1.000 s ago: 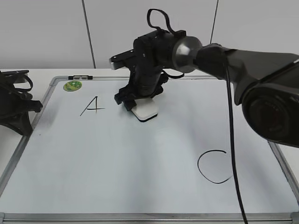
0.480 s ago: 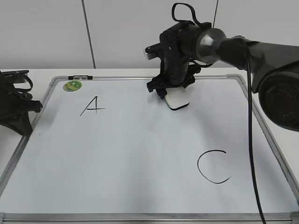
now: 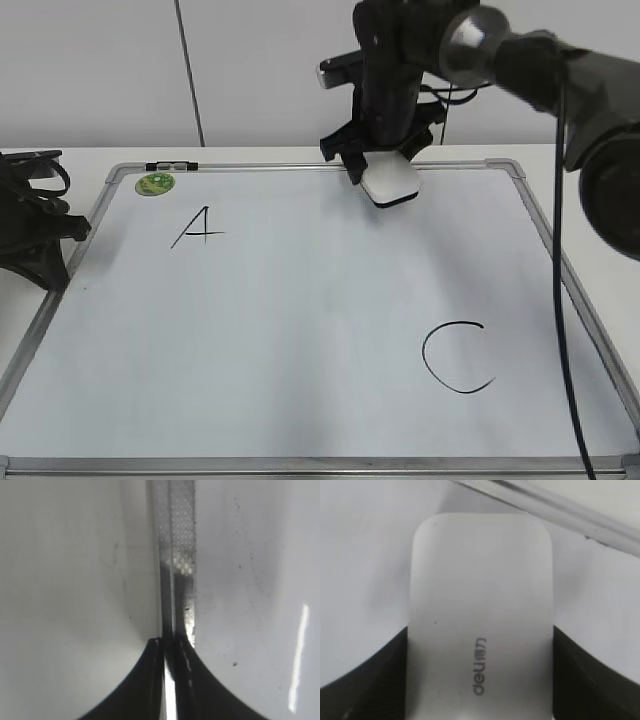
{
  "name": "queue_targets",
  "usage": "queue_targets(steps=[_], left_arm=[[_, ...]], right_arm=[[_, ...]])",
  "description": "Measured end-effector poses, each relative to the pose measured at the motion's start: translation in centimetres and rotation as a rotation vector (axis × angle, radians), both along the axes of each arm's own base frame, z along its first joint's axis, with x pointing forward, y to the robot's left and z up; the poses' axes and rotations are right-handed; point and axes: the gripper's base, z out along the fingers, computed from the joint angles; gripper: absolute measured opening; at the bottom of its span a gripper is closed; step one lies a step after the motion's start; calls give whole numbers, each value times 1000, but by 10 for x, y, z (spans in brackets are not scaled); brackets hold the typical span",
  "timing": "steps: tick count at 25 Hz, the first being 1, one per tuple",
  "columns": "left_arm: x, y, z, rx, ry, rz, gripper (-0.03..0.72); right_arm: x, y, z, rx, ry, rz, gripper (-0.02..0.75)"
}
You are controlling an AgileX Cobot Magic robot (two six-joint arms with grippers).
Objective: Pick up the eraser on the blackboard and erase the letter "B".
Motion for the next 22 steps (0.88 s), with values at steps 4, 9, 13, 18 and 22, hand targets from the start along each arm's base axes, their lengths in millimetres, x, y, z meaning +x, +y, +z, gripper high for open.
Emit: queue_targets(steps=[4, 9, 13, 18, 22], left_arm=[[0, 0, 0, 1, 0, 0, 11], [0, 0, 0, 1, 0, 0, 11], [0, 0, 0, 1, 0, 0, 11], [0, 0, 0, 1, -2, 0, 11], [0, 0, 0, -2, -2, 2, 11]], right_arm=[[-10, -6, 48, 13, -28, 6, 548], [-24, -18, 86, 54, -49, 17, 548], [-37, -40, 101, 50, -30, -8, 548], [-51, -72, 114, 35, -5, -51, 548], [-68, -98, 120, 37, 1, -90, 548]])
